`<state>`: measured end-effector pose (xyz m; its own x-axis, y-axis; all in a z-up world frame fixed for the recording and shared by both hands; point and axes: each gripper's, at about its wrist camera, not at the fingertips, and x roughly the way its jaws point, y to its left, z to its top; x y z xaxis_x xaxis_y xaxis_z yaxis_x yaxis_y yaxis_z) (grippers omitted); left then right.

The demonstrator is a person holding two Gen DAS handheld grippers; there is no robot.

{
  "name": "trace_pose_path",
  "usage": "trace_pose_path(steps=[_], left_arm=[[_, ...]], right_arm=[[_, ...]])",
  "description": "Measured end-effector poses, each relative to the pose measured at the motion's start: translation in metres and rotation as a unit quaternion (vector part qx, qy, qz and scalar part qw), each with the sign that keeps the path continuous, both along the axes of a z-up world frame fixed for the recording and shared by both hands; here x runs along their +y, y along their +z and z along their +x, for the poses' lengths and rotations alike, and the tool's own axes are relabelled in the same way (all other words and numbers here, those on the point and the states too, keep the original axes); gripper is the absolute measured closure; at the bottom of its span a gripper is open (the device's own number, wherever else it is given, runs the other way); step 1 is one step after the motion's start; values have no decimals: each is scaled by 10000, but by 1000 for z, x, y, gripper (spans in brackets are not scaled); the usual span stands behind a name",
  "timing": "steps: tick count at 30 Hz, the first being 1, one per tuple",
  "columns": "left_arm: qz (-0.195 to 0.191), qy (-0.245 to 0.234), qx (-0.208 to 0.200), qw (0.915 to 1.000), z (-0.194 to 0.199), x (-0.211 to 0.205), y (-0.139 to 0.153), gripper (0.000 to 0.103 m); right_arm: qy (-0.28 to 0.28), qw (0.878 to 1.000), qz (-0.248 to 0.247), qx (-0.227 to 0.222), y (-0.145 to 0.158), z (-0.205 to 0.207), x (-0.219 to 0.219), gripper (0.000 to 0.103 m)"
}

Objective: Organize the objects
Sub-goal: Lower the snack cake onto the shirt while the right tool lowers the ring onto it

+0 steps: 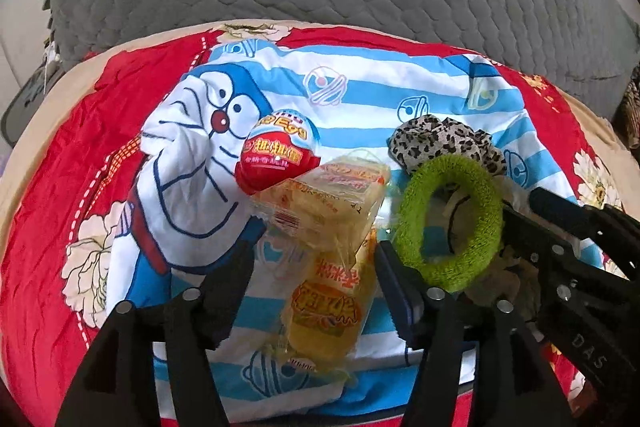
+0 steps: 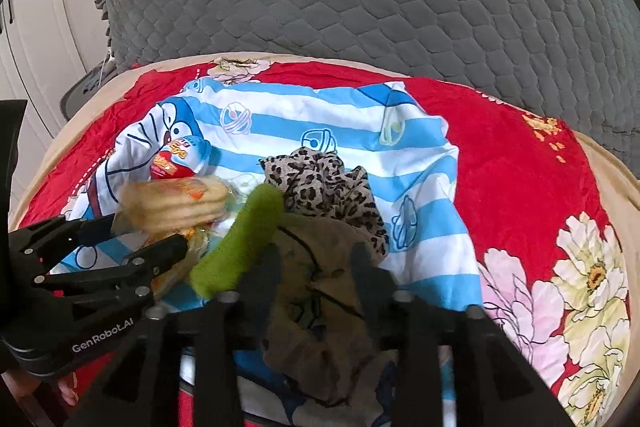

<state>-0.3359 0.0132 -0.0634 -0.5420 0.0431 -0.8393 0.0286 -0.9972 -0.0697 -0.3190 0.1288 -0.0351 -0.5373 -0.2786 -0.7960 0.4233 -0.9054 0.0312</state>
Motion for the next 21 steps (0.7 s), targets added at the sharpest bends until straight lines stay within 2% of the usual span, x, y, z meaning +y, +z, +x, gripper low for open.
trace_pose_path(steps=[2,5,14,21], left_arm=[[31,29,-24,10000,1,-2,0,34],[-22,109,-20,9999,3,-5,0,30],[-55,211,-98,9997,10,-16,0,24],[-77,244,-134,9996,17,-19,4,20]], right_arm=[[-7,10000,8,11,1,1,0,46],[-30,10000,41,49,3,2,1,38],[-62,9999,71,105,9,5,3,25],[-54,9999,61,138,15,8,3,20]])
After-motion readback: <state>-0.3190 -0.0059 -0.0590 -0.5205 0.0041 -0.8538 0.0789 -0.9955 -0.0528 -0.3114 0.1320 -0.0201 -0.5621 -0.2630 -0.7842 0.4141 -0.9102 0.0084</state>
